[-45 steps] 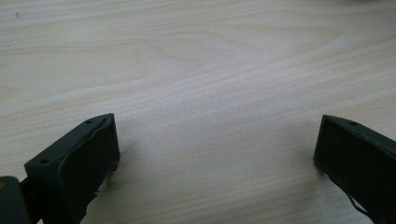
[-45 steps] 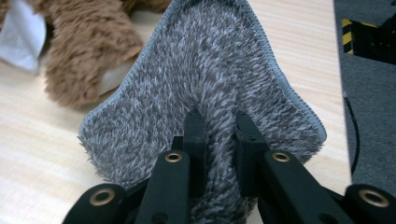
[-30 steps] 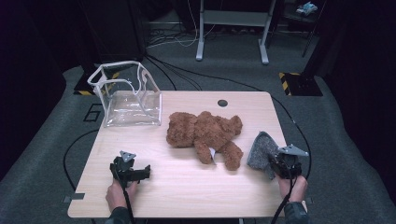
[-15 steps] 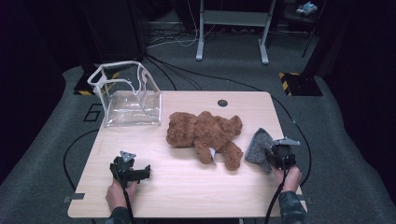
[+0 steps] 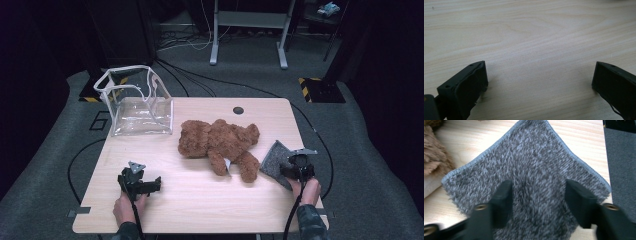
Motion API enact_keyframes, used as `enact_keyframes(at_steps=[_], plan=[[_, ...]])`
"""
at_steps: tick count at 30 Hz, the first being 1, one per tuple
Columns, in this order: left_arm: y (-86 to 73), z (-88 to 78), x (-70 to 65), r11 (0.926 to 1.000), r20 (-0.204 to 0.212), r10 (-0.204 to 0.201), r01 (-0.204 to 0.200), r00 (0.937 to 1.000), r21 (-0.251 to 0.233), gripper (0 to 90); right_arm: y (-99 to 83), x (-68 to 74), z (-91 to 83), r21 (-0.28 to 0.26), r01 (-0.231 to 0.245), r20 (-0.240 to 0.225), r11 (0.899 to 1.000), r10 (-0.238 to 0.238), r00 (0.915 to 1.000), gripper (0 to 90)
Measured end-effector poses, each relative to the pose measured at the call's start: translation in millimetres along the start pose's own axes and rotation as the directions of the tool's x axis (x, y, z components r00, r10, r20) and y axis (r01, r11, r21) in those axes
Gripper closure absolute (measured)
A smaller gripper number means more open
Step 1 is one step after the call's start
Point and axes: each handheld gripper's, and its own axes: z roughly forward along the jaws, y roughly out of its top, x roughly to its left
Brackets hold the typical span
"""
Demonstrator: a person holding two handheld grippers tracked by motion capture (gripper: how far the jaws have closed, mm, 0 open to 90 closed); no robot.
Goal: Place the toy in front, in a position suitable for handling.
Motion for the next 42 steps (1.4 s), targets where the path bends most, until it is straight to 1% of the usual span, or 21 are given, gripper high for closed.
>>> enact_keyframes(at_steps=[3,4,8,11,12,13,17,19,20,21,22,25,27,31,35,37,38,39,40,41,42], plan=[[0.0,0.0,0.0,1.0000,0.000,0.000,0.000,1.0000,0.000,0.0,-0.9,-2.1,-3.0,-0.007,-0.014,-0.026,1.000,0.014,0.9996,26.7],[0.0,0.0,0.0,1.0000,0.001,-0.001,0.001,1.0000,0.001,0.1,-1.3,-3.4,-3.5,-0.010,0.000,-0.029,1.000,0.000,0.9996,25.0],[0.1,0.0,0.0,1.0000,0.001,-0.001,0.001,1.0000,0.001,0.0,-0.8,-3.2,-8.2,-0.011,-0.026,-0.075,1.000,0.025,0.9969,21.0],[0.1,0.1,0.2,1.0000,-0.010,-0.008,0.008,0.9999,0.001,0.1,1.3,-1.9,-12.6,0.001,-0.014,-0.099,1.000,0.014,0.9949,18.3],[0.1,0.2,0.5,0.9999,-0.018,-0.016,0.016,0.9997,-0.001,0.1,1.6,-2.1,-12.9,-0.006,-0.003,-0.101,1.000,0.003,0.9949,17.6],[0.6,0.6,1.5,0.9998,-0.020,-0.018,0.018,0.9996,0.000,0.1,2.0,-0.7,-15.3,0.001,-0.009,-0.110,1.000,0.009,0.9939,17.1],[1.8,0.9,4.6,1.0000,0.008,0.006,-0.006,0.9999,0.007,0.3,3.6,4.8,-19.3,-0.019,0.006,-0.148,1.000,-0.009,0.9889,13.8],[3.3,-0.3,4.4,0.9995,0.020,0.014,-0.015,0.9997,0.028,0.4,4.6,8.4,-20.2,-0.025,0.027,-0.160,0.999,-0.030,0.9866,12.9],[4.4,0.1,2.7,0.9996,0.022,0.009,-0.010,0.9997,0.028,0.8,6.1,11.3,-20.5,-0.031,0.035,-0.165,0.999,-0.039,0.9855,12.2],[6.0,-0.5,1.2,0.9986,0.027,0.021,-0.022,0.9994,0.049,1.1,7.6,12.8,-21.5,-0.030,0.043,-0.175,0.999,-0.047,0.9834,12.0],[8.1,0.4,-0.8,0.9981,0.040,0.022,-0.024,0.9989,0.057,0.9,9.7,14.8,-22.1,-0.035,0.040,-0.179,0.999,-0.046,0.9828,11.9],[17.4,0.4,-6.3,0.9983,0.071,0.027,-0.031,0.9971,0.050,1.7,16.7,21.5,-25.2,-0.056,0.048,-0.206,0.997,-0.058,0.9767,11.4],[27.2,-0.9,-12.7,0.9993,0.108,0.027,-0.030,0.9938,0.021,1.8,22.6,28.6,-28.0,-0.072,0.061,-0.224,0.996,-0.076,0.9717,9.9],[45.8,-3.9,-26.3,0.9988,0.144,0.048,-0.046,0.9884,-0.020,2.7,33.6,42.6,-31.0,-0.089,0.089,-0.245,0.992,-0.109,0.9633,9.7],[64.4,-6.0,-40.9,0.9968,0.191,0.071,-0.063,0.9791,-0.050,6.0,44.4,58.5,-31.6,-0.096,0.128,-0.272,0.987,-0.150,0.9506,9.7],[72.0,-5.6,-46.1,0.9958,0.209,0.083,-0.073,0.9744,-0.055,6.9,50.0,64.3,-31.6,-0.105,0.125,-0.287,0.987,-0.151,0.9459,9.5],[75.9,-5.1,-50.0,0.9954,0.208,0.078,-0.064,0.9751,-0.071,7.0,52.1,66.3,-32.1,-0.102,0.127,-0.289,0.987,-0.152,0.9452,9.4],[80.6,-5.1,-52.1,0.9946,0.219,0.086,-0.072,0.9719,-0.075,7.1,55.0,69.2,-32.1,-0.109,0.124,-0.288,0.986,-0.151,0.9456,9.2],[85.5,-4.9,-54.5,0.9942,0.221,0.090,-0.074,0.9711,-0.079,7.3,58.0,71.4,-32.2,-0.105,0.127,-0.296,0.986,-0.153,0.9429,9.0],[90.3,-4.5,-56.3,0.9929,0.217,0.096,-0.077,0.9715,-0.091,7.4,61.1,73.2,-31.4,-0.117,0.137,-0.300,0.984,-0.166,0.9395,8.9],[95.3,-3.6,-57.7,0.9928,0.232,0.092,-0.071,0.9684,-0.097,7.5,63.7,76.1,-31.7,-0.115,0.134,-0.300,0.984,-0.163,0.9400,8.9]])
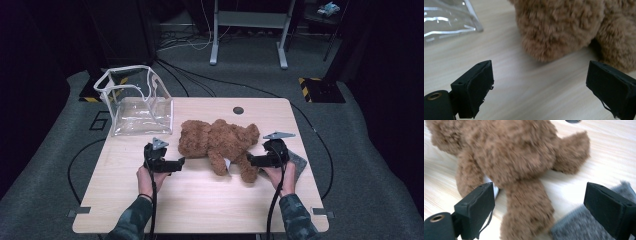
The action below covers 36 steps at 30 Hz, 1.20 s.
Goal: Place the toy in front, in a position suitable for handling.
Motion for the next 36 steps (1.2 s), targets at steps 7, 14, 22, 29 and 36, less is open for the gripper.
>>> enact_keyframes(at_steps=[7,14,22,29,36], plan=[[31.3,13.2,-6.1,0.9996,0.047,-0.024,0.025,0.9986,-0.012,3.4,19.6,10.3,11.1,-0.006,0.020,-0.022,1.000,-0.020,0.9996,10.7],[55.3,27.2,-14.7,0.9995,0.048,0.025,-0.026,0.9985,0.017,3.3,41.5,16.2,19.8,-0.004,0.018,-0.019,1.000,-0.018,0.9996,14.3],[64.0,44.4,-19.3,0.9935,0.044,0.092,-0.095,0.9948,0.062,19.7,51.6,14.4,37.1,-0.004,0.002,-0.003,1.000,-0.002,1.0000,35.8],[60.6,49.8,-21.2,0.9946,0.015,0.091,-0.092,0.9957,0.047,36.4,52.3,15.7,45.9,-0.036,0.007,0.024,0.999,-0.007,0.9997,67.1],[52.7,49.3,-22.9,0.9959,-0.006,0.089,-0.089,0.9960,0.018,59.3,49.0,15.0,45.8,-0.065,0.025,0.031,0.998,-0.023,0.9992,83.4]])
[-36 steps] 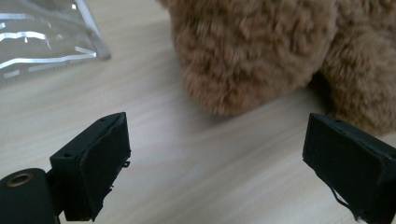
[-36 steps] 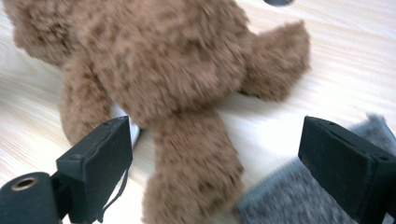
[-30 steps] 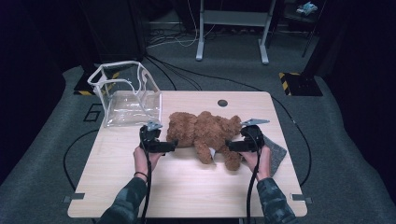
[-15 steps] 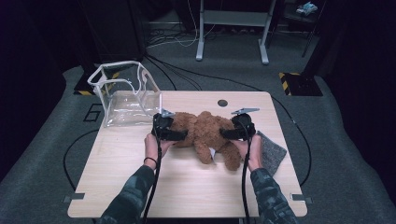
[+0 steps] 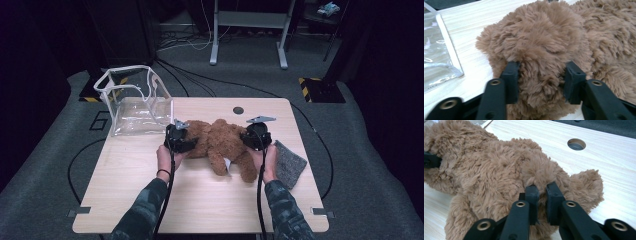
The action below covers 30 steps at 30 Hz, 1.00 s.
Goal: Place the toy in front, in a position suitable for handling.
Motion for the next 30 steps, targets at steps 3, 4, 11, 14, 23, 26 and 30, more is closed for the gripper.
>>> enact_keyframes(at_steps=[3,4,11,14,23,26,30], plan=[[-3.1,-1.0,-2.3,0.9997,-0.012,0.021,-0.021,0.9997,-0.012,65.8,-0.4,4.0,0.0,0.007,0.003,0.008,1.000,-0.003,1.0000,84.8],[-4.8,-1.5,-2.7,0.9994,-0.012,0.018,-0.018,0.9998,-0.030,67.1,-0.7,3.8,-0.6,0.009,0.011,0.006,1.000,-0.011,0.9999,84.8],[-6.7,-8.8,1.0,0.9981,0.018,-0.012,0.013,0.9998,-0.061,71.5,0.7,3.4,-7.9,-0.027,0.041,-0.006,0.999,-0.042,0.9991,85.2],[-6.3,-13.8,2.2,0.9973,0.035,-0.031,0.033,0.9989,-0.066,71.8,2.3,3.5,-13.0,-0.038,0.038,-0.017,0.999,-0.038,0.9991,85.4],[-2.4,-42.8,1.2,0.9906,0.054,-0.068,0.074,0.9962,-0.115,72.0,10.5,12.6,-36.6,-0.087,0.065,-0.027,0.994,-0.068,0.9973,85.4],[-2.9,-52.2,0.5,0.9891,0.060,-0.078,0.085,0.9951,-0.121,71.9,11.4,16.4,-42.7,-0.094,0.060,-0.037,0.994,-0.064,0.9973,85.3],[-1.6,-63.1,-1.1,0.9870,0.061,-0.079,0.086,0.9950,-0.135,71.8,13.0,19.1,-50.5,-0.111,0.059,-0.050,0.992,-0.065,0.9966,85.4]])
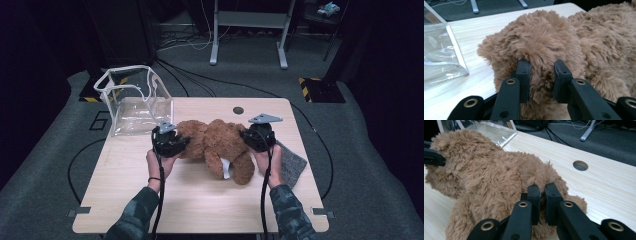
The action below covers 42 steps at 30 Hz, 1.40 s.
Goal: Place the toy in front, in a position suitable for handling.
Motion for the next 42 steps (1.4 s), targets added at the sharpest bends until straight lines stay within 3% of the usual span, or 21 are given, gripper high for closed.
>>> enact_keyframes(at_steps=[1,9,17,25,28,32,42], plan=[[0.7,-2.5,-0.4,0.9999,-0.003,0.011,-0.011,0.9999,0.000,71.9,0.5,1.2,-1.6,-0.002,-0.001,-0.001,1.000,0.001,1.0000,85.4],[0.7,-13.7,-7.0,0.9998,0.001,-0.017,0.017,0.9999,-0.006,71.9,0.4,9.2,-14.9,-0.017,-0.018,-0.007,1.000,0.018,0.9998,85.5],[-8.8,-24.4,-14.8,0.9995,0.008,-0.031,0.031,0.9995,-0.003,71.8,-3.8,15.3,-27.3,0.005,0.003,-0.013,1.000,-0.003,0.9999,85.5],[-18.6,-34.0,-19.0,0.9999,0.031,-0.010,0.010,0.9995,-0.003,71.7,-20.7,17.4,-34.0,0.009,-0.035,-0.047,0.999,0.036,0.9983,85.5],[-23.2,-39.9,-22.5,0.9997,0.030,0.022,-0.022,0.9993,0.008,71.7,-26.8,18.4,-37.4,0.017,-0.030,-0.057,0.999,0.031,0.9979,85.5],[-31.9,-43.8,-25.1,0.9999,0.032,0.012,-0.013,0.9994,0.010,71.6,-31.8,22.2,-42.0,0.033,-0.015,-0.065,0.999,0.017,0.9977,85.5],[-54.0,-38.4,-24.8,0.9983,0.031,-0.006,0.004,0.9995,0.058,71.5,-48.6,24.2,-27.3,0.090,-0.011,-0.072,0.996,0.017,0.9973,85.4]])
